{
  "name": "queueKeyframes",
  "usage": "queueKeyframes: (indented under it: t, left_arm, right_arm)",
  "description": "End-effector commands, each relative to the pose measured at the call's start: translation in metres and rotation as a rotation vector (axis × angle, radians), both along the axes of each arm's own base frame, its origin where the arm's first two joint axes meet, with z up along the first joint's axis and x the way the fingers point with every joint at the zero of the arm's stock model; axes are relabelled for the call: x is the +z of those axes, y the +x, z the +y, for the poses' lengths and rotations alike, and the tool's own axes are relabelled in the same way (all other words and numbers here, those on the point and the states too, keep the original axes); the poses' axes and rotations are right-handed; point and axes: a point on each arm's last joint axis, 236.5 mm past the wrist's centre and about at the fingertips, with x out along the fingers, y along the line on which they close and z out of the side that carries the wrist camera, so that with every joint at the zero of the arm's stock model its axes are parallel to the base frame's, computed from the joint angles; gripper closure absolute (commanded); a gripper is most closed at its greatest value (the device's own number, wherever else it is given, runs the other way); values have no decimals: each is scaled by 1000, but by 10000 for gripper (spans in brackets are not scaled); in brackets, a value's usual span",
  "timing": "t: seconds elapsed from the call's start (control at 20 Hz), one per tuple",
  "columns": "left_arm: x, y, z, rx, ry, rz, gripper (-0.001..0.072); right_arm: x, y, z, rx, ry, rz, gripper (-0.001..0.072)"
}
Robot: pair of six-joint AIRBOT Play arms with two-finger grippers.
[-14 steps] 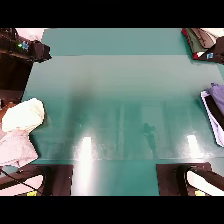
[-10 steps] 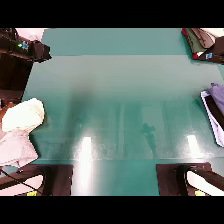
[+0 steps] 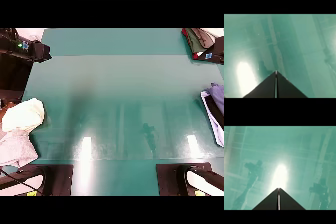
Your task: Fold the shirts.
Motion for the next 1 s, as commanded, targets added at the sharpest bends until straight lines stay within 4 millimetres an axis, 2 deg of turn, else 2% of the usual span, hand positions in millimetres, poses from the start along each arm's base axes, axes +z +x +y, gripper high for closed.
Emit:
queueKeyframes:
  t: [0.0,0.2,0.3,0.35,0.4,0.45,0.55,0.6,0.8,0.95]
  left_arm:
    - [3,2,1,8,1,-12,684]
    - [-35,-36,22,13,106,180,683]
    - [-68,-54,47,80,188,258,682]
    - [-89,-67,64,124,246,311,504]
    - [-114,-81,84,170,317,376,167]
    - [-132,-94,105,222,391,425,60]
    - [-157,-111,144,304,541,483,60]
    - [-165,-113,155,330,585,482,60]
    - [-196,-106,164,374,607,431,60]
    - [-213,-115,185,438,638,447,61]
  right_arm:
    - [0,-1,0,2,-1,4,697]
    - [0,-1,0,7,-5,1,696]
    - [0,-1,0,22,-15,-7,696]
    - [0,0,0,22,-16,-9,696]
    - [1,1,0,22,-18,-17,697]
    - [2,2,0,21,-18,-24,696]
    - [3,5,0,17,-16,-34,697]
    - [3,6,0,16,-16,-38,696]
    - [2,5,0,18,-16,-30,696]
    - [2,4,0,20,-16,-28,696]
